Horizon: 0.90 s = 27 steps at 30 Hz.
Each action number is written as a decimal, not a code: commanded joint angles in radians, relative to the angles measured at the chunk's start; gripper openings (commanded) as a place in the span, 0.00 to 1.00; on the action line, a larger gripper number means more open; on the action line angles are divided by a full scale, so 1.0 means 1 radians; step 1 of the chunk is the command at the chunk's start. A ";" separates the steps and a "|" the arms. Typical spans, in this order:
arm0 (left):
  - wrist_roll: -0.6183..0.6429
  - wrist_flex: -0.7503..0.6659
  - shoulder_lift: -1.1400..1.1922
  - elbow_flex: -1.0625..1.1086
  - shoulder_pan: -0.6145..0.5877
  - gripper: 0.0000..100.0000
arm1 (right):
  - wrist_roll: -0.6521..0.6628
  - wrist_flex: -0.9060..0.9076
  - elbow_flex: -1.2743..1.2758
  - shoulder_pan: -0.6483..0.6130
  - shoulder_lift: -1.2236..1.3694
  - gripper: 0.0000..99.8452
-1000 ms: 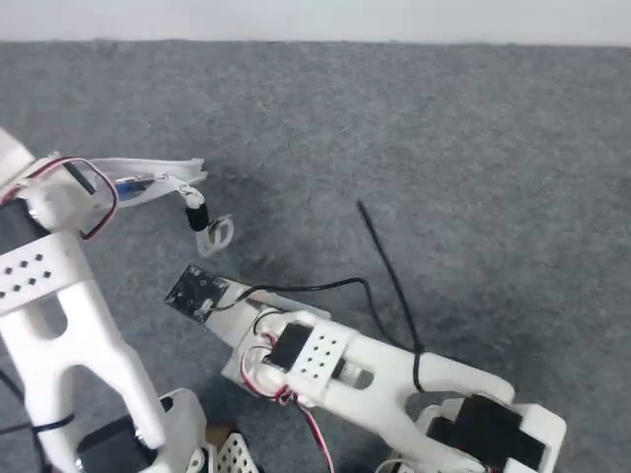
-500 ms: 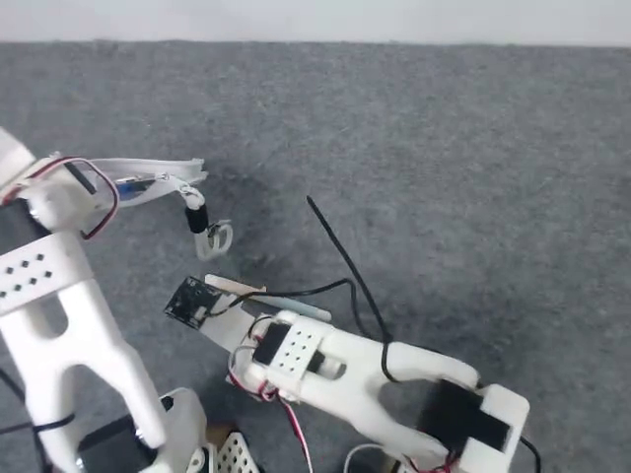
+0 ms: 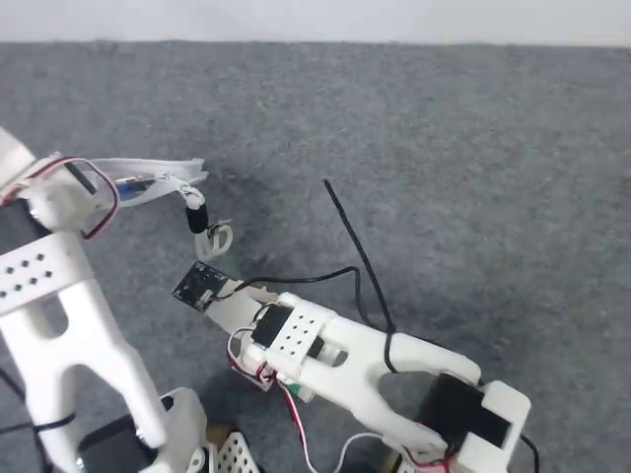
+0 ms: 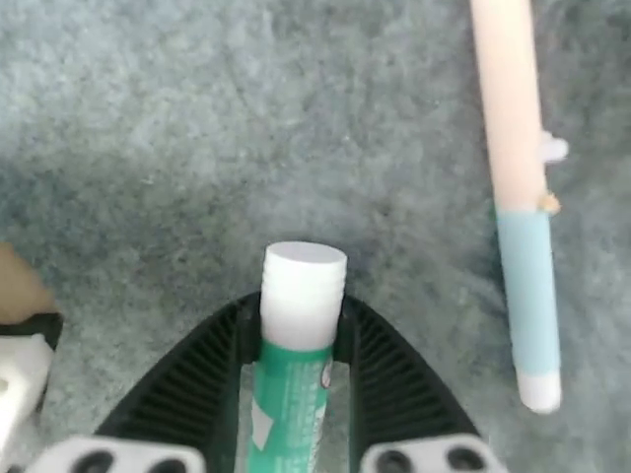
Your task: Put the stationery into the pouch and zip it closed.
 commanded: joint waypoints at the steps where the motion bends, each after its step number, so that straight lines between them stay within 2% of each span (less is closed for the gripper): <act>1: -0.002 -0.031 -0.048 -0.012 -0.006 0.01 | -0.018 0.071 -0.055 0.044 -0.160 0.01; 5: -0.002 -0.028 -0.048 -0.012 -0.005 0.01 | -0.083 0.084 -0.055 0.104 -0.234 0.01; 10: -0.002 -0.017 -0.051 -0.012 0.029 0.01 | -0.097 0.084 -0.051 0.140 -0.309 0.01; 19: -0.002 0.003 -0.055 -0.053 0.219 0.01 | -0.097 0.073 0.048 0.331 -0.720 0.01; 22: -0.002 0.051 -0.048 -0.099 0.290 0.01 | -0.097 0.062 0.077 0.375 -0.863 0.01; 27: -0.002 0.133 -0.048 -0.174 0.414 0.01 | -0.097 -0.087 0.199 0.429 -1.067 0.01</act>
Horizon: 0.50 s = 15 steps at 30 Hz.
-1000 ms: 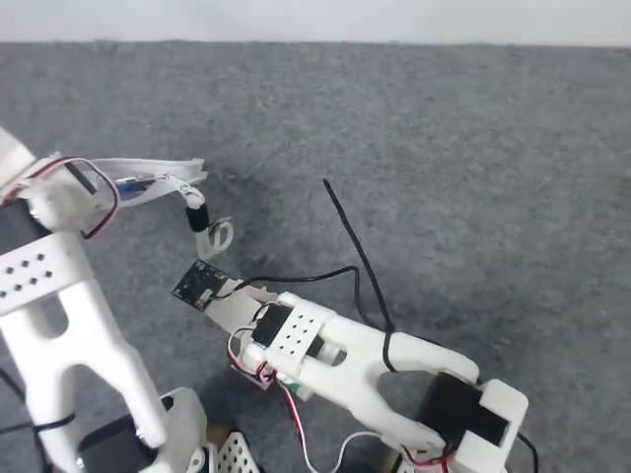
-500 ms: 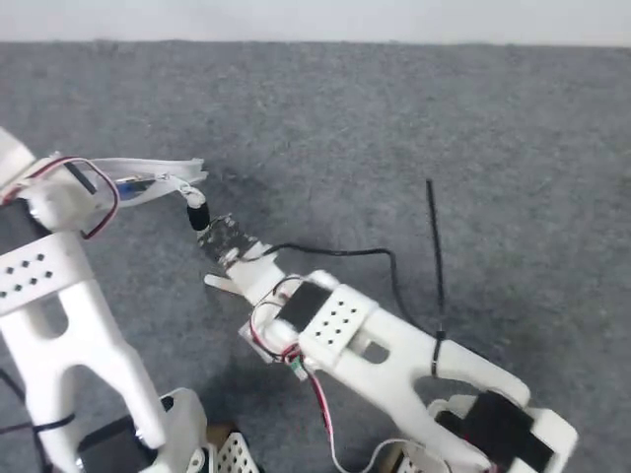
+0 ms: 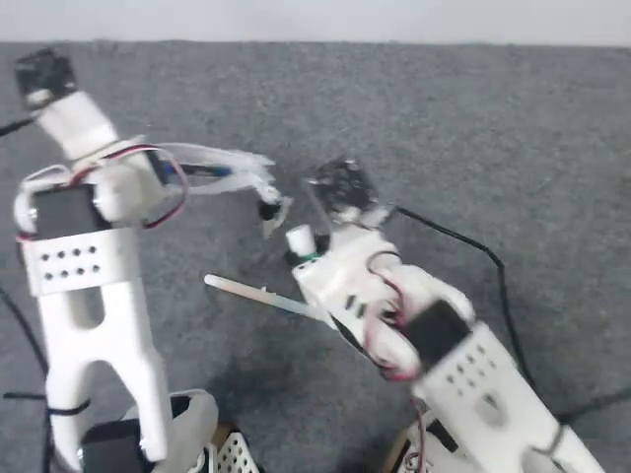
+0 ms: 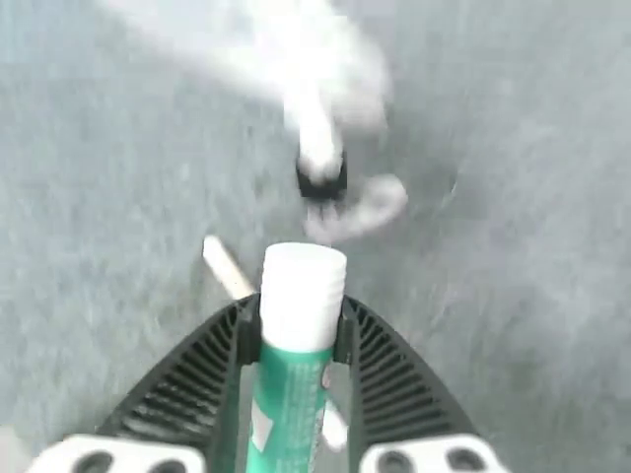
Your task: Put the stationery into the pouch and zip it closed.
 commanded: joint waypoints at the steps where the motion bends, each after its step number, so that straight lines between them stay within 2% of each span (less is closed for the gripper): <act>1: -0.002 0.064 -0.040 -0.117 0.110 0.01 | -0.011 -0.157 0.081 0.056 -0.217 0.01; 5: -0.002 0.069 -0.037 -0.124 0.160 0.01 | -0.008 -0.272 0.176 0.061 -0.358 0.01; 9: 0.018 0.069 -0.005 -0.124 0.158 0.01 | -0.008 -0.387 0.235 0.058 -0.473 0.01; 15: 0.018 0.066 0.052 -0.125 0.158 0.01 | -0.011 -0.621 0.259 0.051 -0.513 0.01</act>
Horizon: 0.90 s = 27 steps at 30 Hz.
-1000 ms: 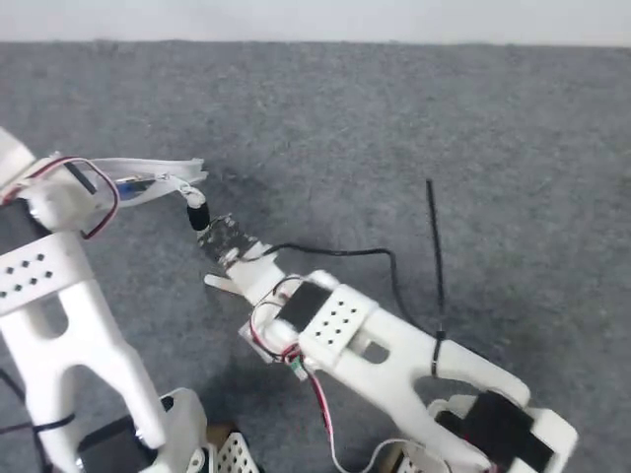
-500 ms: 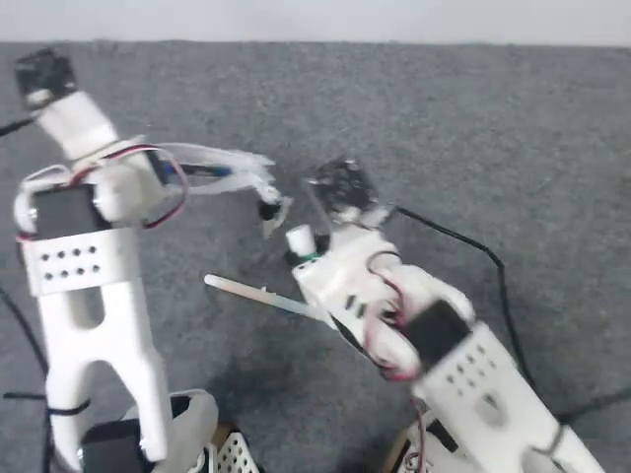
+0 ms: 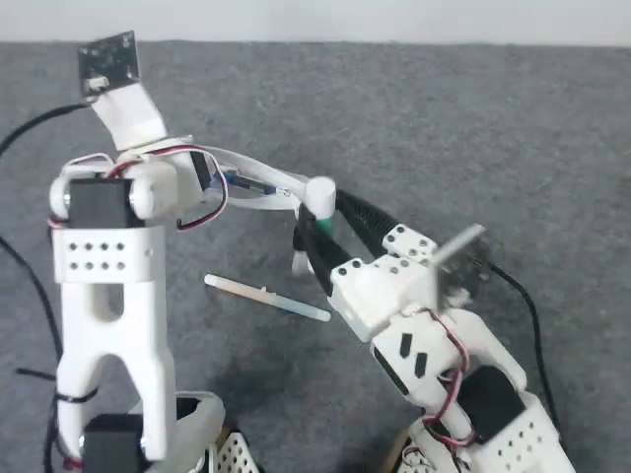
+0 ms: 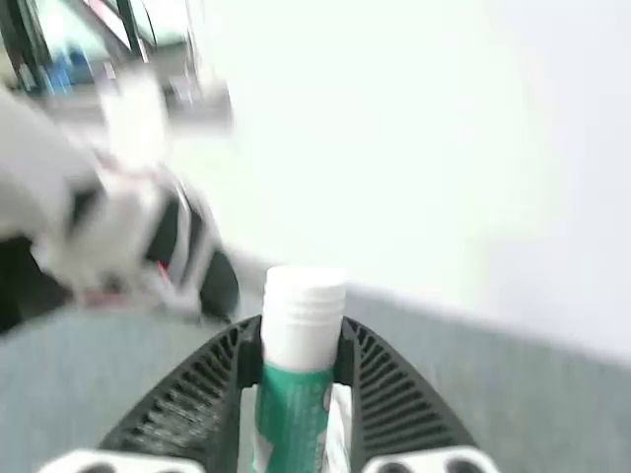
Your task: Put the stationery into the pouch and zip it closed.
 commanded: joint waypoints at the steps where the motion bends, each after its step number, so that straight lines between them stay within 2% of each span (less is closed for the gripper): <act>1: 0.015 -0.002 0.008 -0.064 0.006 0.01 | -0.011 -0.211 0.005 -0.012 -0.035 0.01; 6: 0.015 0.002 0.008 -0.064 0.006 0.01 | -0.002 -0.464 0.098 -0.087 -0.028 0.01; 10: 0.015 0.002 0.008 -0.064 0.006 0.01 | -0.002 -0.615 0.123 -0.090 0.056 0.01; 20: 0.015 0.003 0.008 -0.064 0.006 0.01 | 0.002 -1.090 0.118 -0.090 0.472 0.01; 27: 0.015 0.003 0.008 -0.064 -0.021 0.01 | 0.126 -1.420 0.107 -0.090 0.785 0.01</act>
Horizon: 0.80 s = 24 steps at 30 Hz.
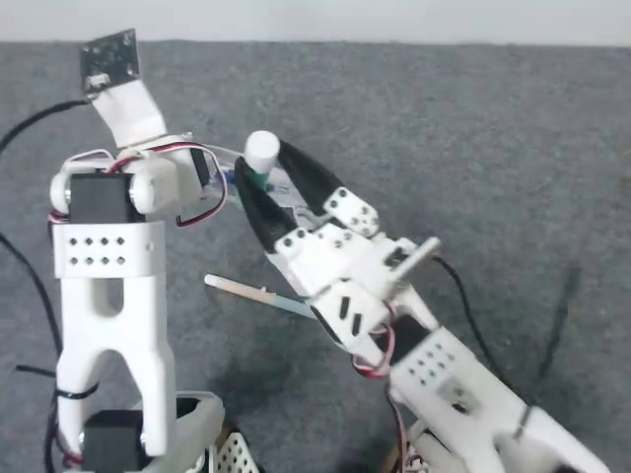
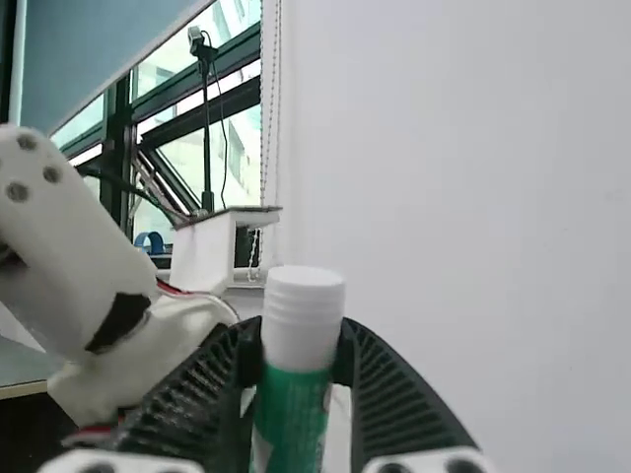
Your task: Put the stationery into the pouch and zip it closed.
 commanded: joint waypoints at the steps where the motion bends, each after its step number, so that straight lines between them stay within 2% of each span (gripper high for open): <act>1: 0.015 0.003 -0.003 -0.050 -0.011 0.01 | 0.064 -0.231 -0.035 -0.004 0.188 0.01; 10: 0.015 0.003 -0.003 -0.048 -0.026 0.01 | 0.075 -0.426 -0.095 0.031 0.521 0.01; 14: 0.014 0.003 -0.003 -0.048 -0.028 0.01 | 0.155 -0.481 -0.087 0.013 0.564 0.01; 19: 0.012 0.000 -0.003 -0.048 -0.051 0.01 | 0.183 -0.486 -0.057 -0.007 0.562 0.01; 24: 0.012 -0.003 -0.002 -0.048 -0.075 0.01 | 0.232 -0.486 -0.021 -0.024 0.562 0.15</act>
